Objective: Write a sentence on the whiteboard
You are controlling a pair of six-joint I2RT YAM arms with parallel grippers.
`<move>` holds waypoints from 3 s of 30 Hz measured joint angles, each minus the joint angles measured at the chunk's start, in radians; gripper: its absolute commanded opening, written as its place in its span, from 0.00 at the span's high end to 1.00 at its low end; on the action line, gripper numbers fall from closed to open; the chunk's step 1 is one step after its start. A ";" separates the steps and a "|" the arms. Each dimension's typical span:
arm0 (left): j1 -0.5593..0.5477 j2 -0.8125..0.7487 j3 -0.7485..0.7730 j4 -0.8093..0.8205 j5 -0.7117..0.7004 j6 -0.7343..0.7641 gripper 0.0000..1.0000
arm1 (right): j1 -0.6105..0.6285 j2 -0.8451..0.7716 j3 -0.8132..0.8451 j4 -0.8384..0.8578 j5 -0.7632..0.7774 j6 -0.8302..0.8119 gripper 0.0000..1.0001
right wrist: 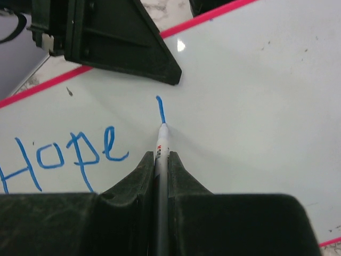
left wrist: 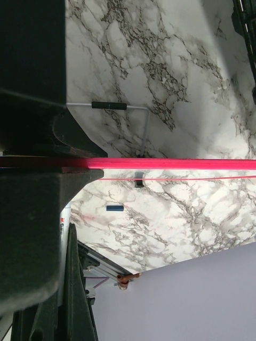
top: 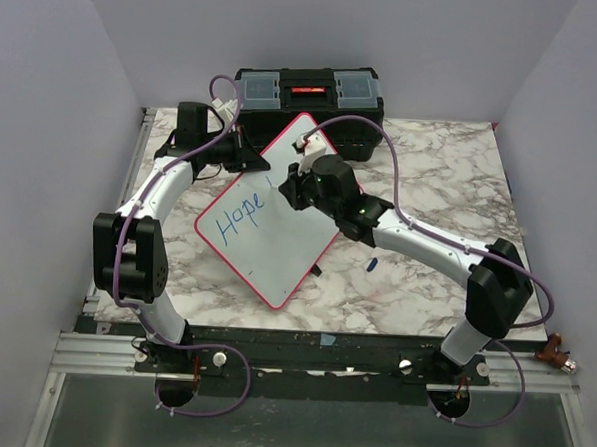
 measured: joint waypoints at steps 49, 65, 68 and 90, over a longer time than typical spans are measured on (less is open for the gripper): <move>-0.002 0.000 0.004 -0.005 -0.003 0.001 1.00 | -0.003 0.013 0.031 -0.051 0.076 0.026 0.99; -0.007 0.000 0.009 -0.005 -0.002 0.005 1.00 | -0.003 -0.062 -0.079 -0.075 0.078 0.037 0.99; -0.008 0.000 0.010 -0.005 -0.002 0.006 1.00 | -0.003 -0.074 -0.082 -0.062 0.085 0.037 0.99; -0.016 0.000 0.030 -0.039 -0.003 0.030 1.00 | -0.060 -0.016 0.004 0.034 0.071 0.060 0.99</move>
